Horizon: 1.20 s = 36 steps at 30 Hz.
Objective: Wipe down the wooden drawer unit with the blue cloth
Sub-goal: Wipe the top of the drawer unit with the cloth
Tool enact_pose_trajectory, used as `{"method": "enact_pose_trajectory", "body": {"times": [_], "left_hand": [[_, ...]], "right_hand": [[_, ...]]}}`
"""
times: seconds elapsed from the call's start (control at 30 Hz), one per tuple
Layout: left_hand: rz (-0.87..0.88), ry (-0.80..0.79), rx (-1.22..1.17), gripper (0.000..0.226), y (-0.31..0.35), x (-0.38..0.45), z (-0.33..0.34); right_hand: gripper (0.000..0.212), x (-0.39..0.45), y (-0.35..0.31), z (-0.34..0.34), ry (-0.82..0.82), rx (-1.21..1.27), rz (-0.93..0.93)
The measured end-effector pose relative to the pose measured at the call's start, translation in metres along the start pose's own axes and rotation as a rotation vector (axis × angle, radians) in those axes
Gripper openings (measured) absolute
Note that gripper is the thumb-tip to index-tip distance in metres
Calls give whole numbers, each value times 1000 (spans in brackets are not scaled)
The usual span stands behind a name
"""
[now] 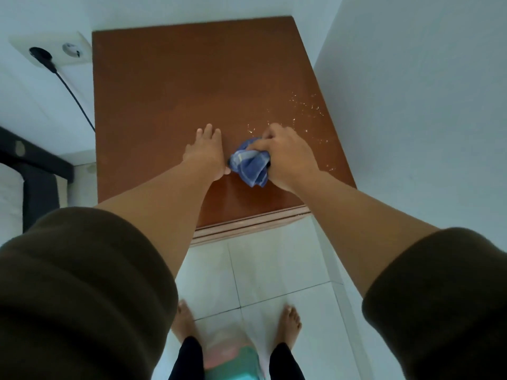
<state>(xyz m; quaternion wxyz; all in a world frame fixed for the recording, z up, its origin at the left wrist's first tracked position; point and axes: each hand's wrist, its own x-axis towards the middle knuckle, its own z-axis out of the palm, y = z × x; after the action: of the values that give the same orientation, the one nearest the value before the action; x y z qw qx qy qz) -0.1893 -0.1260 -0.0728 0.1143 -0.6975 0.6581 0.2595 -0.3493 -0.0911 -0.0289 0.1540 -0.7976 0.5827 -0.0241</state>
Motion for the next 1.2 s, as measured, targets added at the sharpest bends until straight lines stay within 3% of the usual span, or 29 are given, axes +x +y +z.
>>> {"method": "enact_pose_trajectory", "body": {"times": [0.27, 0.63, 0.87, 1.2], "left_hand": [[-5, -86, 28, 109, 8, 14, -4], [-17, -154, 70, 108, 9, 18, -3], [-23, -155, 55, 108, 11, 16, -5], [-32, -106, 113, 106, 17, 10, -5]], "right_hand": [[28, 87, 12, -6, 130, 30, 69], [40, 157, 21, 13, -5, -125, 83], [39, 116, 32, 18, -23, -109, 60], [24, -41, 40, 35, -1, -82, 33]]}}
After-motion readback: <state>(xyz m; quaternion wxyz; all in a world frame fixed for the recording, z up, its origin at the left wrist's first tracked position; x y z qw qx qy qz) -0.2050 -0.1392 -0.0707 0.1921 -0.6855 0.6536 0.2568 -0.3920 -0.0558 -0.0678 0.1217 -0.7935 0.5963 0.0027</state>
